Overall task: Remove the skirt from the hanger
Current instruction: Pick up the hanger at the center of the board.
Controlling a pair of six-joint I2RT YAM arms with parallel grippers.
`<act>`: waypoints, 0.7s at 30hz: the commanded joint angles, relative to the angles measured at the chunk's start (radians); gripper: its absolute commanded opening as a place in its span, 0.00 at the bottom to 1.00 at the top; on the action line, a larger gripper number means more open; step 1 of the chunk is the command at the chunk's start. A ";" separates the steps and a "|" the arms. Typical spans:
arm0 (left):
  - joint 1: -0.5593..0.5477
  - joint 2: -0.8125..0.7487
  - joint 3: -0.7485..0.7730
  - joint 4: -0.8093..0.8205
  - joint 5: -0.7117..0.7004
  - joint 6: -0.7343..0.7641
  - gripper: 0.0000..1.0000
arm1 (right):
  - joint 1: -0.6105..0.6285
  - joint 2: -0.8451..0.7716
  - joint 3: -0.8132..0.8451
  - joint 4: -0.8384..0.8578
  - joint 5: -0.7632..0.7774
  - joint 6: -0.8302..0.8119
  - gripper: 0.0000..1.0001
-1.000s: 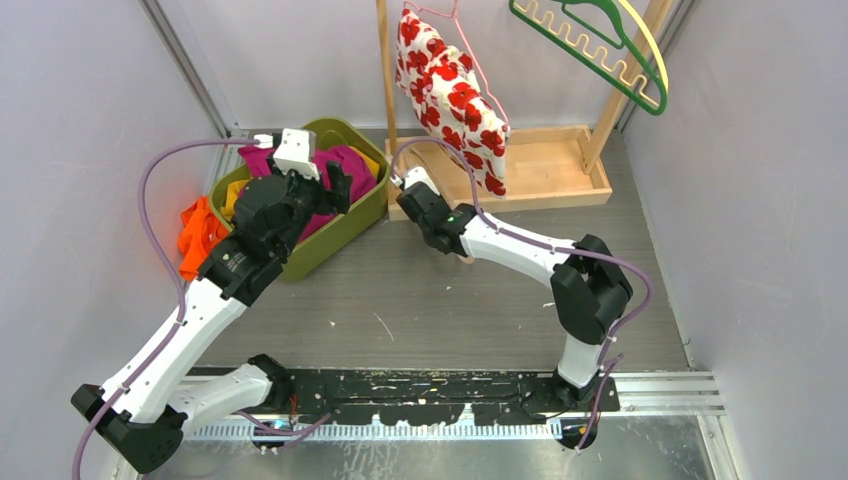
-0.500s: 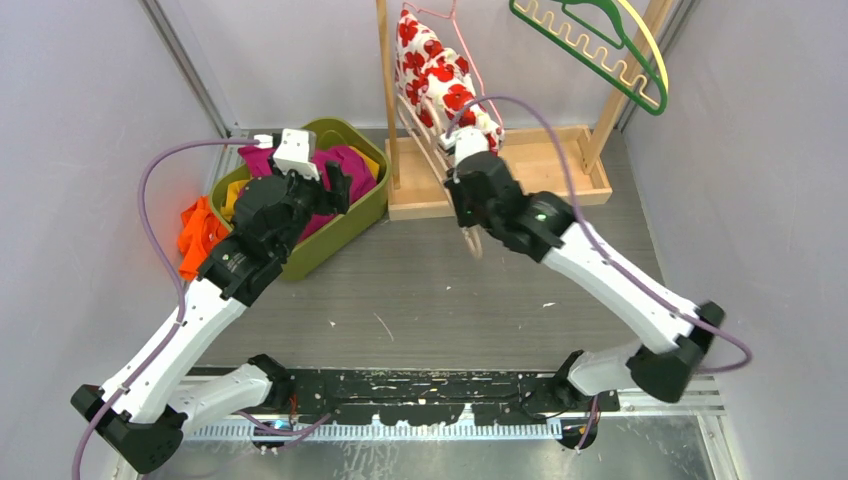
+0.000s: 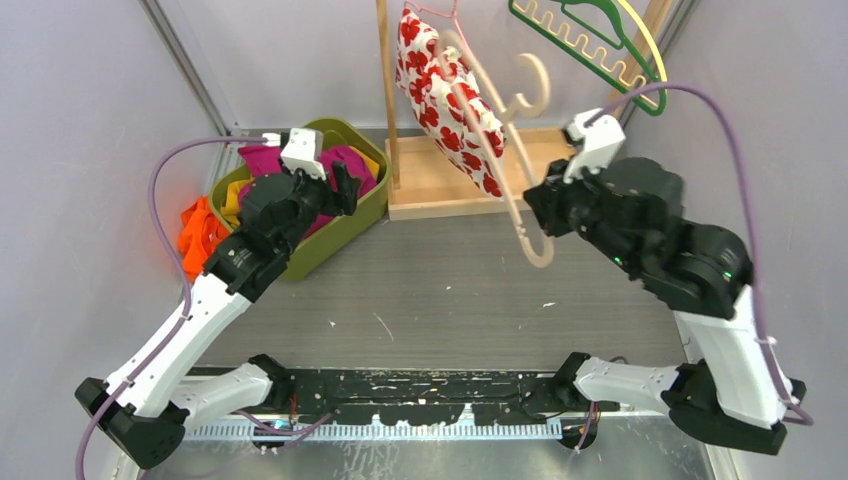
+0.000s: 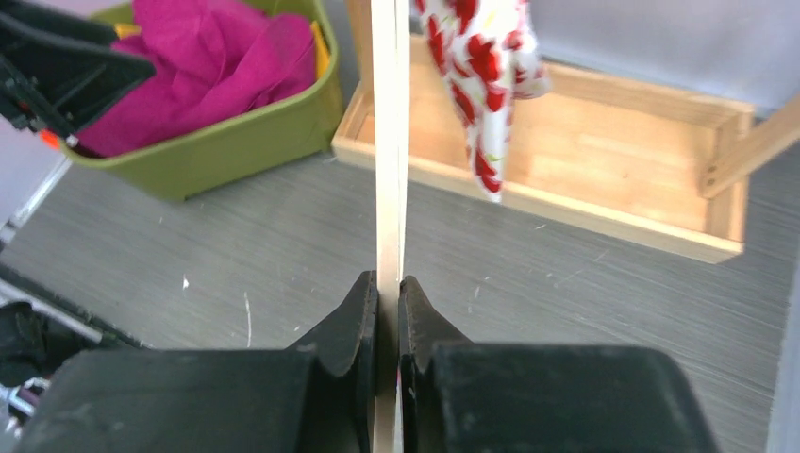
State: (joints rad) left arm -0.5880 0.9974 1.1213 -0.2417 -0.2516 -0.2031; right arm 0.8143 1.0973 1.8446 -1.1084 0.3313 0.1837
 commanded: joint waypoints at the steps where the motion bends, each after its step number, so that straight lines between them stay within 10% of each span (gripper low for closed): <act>1: -0.001 0.008 0.031 0.068 0.039 -0.017 0.64 | -0.001 -0.059 0.057 -0.011 0.200 0.005 0.01; 21: -0.001 -0.027 0.042 0.039 -0.001 0.024 0.64 | -0.112 0.157 0.065 0.246 0.352 -0.128 0.00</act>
State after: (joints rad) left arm -0.5880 1.0100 1.1236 -0.2428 -0.2283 -0.2005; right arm 0.7864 1.2106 1.8626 -0.9871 0.6922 0.0872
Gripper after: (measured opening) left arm 0.642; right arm 0.125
